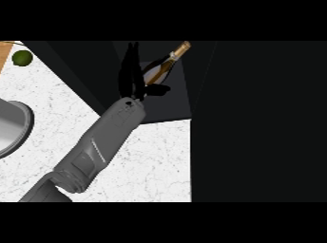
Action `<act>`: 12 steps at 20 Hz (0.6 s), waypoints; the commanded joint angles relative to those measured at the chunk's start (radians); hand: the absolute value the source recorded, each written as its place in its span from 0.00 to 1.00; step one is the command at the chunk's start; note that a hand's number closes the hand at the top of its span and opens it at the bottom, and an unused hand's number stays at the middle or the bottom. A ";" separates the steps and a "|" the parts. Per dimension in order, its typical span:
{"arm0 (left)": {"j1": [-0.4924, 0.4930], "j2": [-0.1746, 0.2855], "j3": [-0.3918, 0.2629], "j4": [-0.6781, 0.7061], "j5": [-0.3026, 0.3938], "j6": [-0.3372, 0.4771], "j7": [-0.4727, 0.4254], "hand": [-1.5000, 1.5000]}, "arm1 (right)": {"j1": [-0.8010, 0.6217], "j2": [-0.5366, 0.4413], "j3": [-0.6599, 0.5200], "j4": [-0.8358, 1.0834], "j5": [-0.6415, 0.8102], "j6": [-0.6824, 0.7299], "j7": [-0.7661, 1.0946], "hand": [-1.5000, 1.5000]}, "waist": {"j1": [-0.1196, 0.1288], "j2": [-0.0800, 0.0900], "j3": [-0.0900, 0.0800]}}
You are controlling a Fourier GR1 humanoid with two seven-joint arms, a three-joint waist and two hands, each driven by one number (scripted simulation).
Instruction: Pick up the wine, place it into the cabinet and close the cabinet
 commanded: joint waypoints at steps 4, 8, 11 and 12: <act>0.034 0.000 0.077 -0.094 0.096 0.012 -0.174 0.00 | 0.063 -0.003 0.000 -0.119 -0.041 -0.019 0.029 0.00 | 0.017 -0.011 0.001; 0.071 0.000 0.068 -0.158 0.167 0.046 -0.238 0.00 | 0.030 -0.018 0.008 -0.129 -0.066 -0.048 0.075 0.00 | 0.020 -0.011 0.000; 0.116 0.000 0.101 -0.234 0.247 0.035 -0.303 0.00 | 0.038 0.002 0.022 -0.094 -0.022 -0.035 0.028 0.00 | 0.038 -0.018 0.001; 0.115 0.000 0.103 -0.240 0.261 0.029 -0.317 0.00 | 0.051 0.003 0.048 -0.138 -0.036 -0.060 0.070 0.00 | 0.042 -0.019 0.001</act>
